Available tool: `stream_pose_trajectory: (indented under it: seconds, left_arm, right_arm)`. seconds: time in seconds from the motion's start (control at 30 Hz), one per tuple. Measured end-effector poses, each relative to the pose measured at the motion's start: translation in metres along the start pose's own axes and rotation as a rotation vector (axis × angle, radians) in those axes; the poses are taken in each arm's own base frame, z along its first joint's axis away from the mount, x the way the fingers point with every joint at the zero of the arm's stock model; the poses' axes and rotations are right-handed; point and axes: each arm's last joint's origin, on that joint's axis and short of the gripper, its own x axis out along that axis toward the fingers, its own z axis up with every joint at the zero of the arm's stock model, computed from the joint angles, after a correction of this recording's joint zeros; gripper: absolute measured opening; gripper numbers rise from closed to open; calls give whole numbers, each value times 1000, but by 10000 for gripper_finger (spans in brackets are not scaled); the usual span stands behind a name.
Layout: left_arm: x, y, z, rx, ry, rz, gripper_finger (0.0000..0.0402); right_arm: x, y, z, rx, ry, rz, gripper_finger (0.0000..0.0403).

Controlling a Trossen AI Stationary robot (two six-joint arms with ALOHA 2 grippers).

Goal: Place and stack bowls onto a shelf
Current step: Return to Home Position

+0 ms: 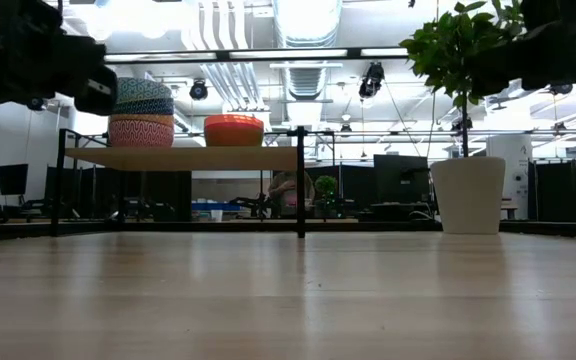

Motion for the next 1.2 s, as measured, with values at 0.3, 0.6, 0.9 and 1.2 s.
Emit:
stream_pose_trajectory:
  seconds: [0.3, 0.6, 0.9, 1.2]
  left_arm:
    - [2, 2, -11, -68, 105, 39, 41]
    - [4, 3, -13, -81, 139, 41, 41]
    - [4, 4, -14, -86, 152, 41, 41]
    - [5, 4, -14, -87, 155, 41, 41]
  right_arm:
    - [-11, 7, -5, -4, 2, -2, 50]
    - [-16, 15, -24, 25, -39, -16, 23]
    - [-9, 13, -42, 251, 20, -75, 18]
    - [-7, 13, -46, 191, 63, -73, 18]
